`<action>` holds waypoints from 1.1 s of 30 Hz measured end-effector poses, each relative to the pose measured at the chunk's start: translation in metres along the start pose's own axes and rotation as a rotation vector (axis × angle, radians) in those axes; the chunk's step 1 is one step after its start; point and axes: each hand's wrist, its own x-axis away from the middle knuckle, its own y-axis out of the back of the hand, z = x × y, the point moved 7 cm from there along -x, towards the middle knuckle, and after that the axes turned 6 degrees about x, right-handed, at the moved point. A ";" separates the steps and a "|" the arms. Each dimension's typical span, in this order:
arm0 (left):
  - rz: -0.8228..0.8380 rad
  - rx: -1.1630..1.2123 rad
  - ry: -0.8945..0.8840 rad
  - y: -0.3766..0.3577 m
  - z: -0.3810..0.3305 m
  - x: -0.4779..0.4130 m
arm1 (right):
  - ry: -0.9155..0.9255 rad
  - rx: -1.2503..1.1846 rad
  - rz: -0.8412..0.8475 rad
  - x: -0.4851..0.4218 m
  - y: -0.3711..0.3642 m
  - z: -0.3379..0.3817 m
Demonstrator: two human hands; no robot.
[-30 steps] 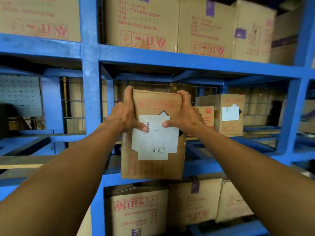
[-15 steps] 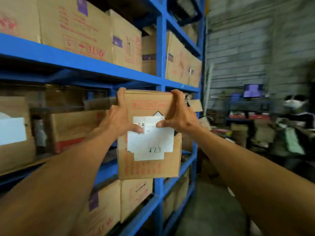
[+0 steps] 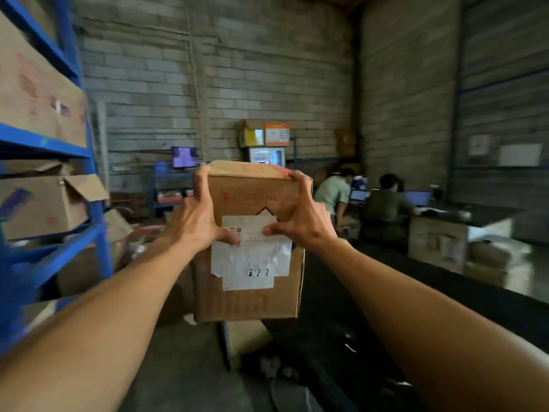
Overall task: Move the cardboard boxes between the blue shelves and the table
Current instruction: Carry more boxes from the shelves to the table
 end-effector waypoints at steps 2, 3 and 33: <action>0.055 0.094 -0.080 -0.033 -0.027 -0.001 | -0.049 0.083 -0.050 0.018 0.026 -0.026; 0.088 0.156 -0.122 -0.050 -0.039 0.000 | -0.081 0.115 -0.065 0.028 0.038 -0.040; 0.945 0.373 -0.799 -0.309 -0.207 0.119 | -1.151 0.401 -0.487 0.291 0.101 -0.206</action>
